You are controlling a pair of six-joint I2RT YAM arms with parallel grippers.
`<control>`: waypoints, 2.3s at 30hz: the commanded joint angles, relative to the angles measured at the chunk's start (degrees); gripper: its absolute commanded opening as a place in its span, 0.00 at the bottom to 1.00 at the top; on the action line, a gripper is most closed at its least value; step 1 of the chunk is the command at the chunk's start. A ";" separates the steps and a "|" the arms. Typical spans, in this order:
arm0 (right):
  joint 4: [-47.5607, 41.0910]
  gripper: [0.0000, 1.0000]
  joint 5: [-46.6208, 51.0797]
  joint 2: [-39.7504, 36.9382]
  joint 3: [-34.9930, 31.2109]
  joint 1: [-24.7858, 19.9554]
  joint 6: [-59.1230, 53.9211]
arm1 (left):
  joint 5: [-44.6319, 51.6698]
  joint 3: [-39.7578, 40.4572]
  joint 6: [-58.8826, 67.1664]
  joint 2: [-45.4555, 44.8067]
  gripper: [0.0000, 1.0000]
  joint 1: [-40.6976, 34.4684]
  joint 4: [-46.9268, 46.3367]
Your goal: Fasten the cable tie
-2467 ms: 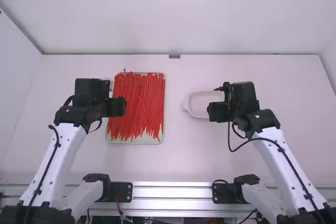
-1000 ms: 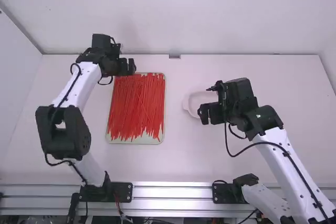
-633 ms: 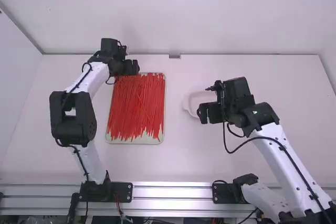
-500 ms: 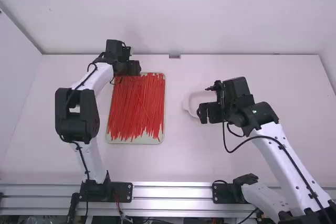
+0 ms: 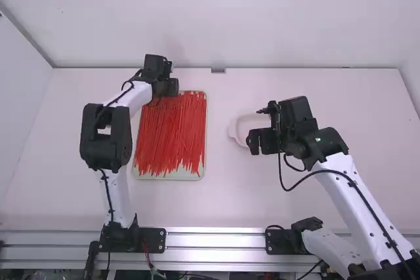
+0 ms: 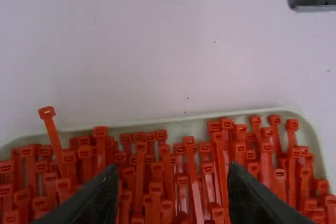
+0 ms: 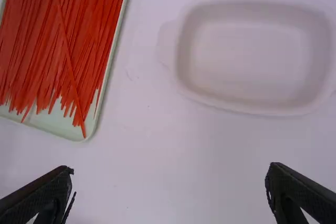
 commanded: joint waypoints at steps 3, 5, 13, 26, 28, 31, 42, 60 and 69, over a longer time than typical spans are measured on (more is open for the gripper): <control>-0.17 0.98 -0.81 0.31 1.86 -0.46 0.35 | -0.76 1.27 -0.09 2.80 0.52 -0.02 0.44; -0.22 0.98 -0.76 0.31 1.86 -0.48 0.33 | -0.72 1.27 -0.13 3.54 0.51 -0.02 0.98; -0.20 0.98 -0.72 0.31 1.86 -0.15 0.33 | -0.74 1.25 -0.15 4.83 0.48 -0.11 0.92; -0.31 0.98 -0.74 0.31 1.86 -0.94 0.33 | -0.72 1.22 -0.13 5.01 0.45 -0.11 0.07; -0.46 0.98 -0.76 0.31 1.86 -1.29 0.33 | -0.74 1.22 -0.13 5.01 0.45 -0.11 -0.02; -0.81 0.98 -0.74 0.31 1.86 -1.51 0.35 | -0.74 1.22 -0.15 5.11 0.45 -0.02 0.31; -0.85 0.98 -0.74 0.31 1.86 -1.46 0.31 | -0.72 1.22 -0.13 5.70 0.42 0.22 0.87; -0.83 0.98 -0.76 0.31 1.86 -1.49 0.33 | -0.72 1.11 -1.44 5.75 0.36 0.22 0.39; -0.85 0.98 -0.74 0.31 1.86 -1.46 0.33 | -0.74 1.11 -1.42 5.75 0.35 0.37 -0.09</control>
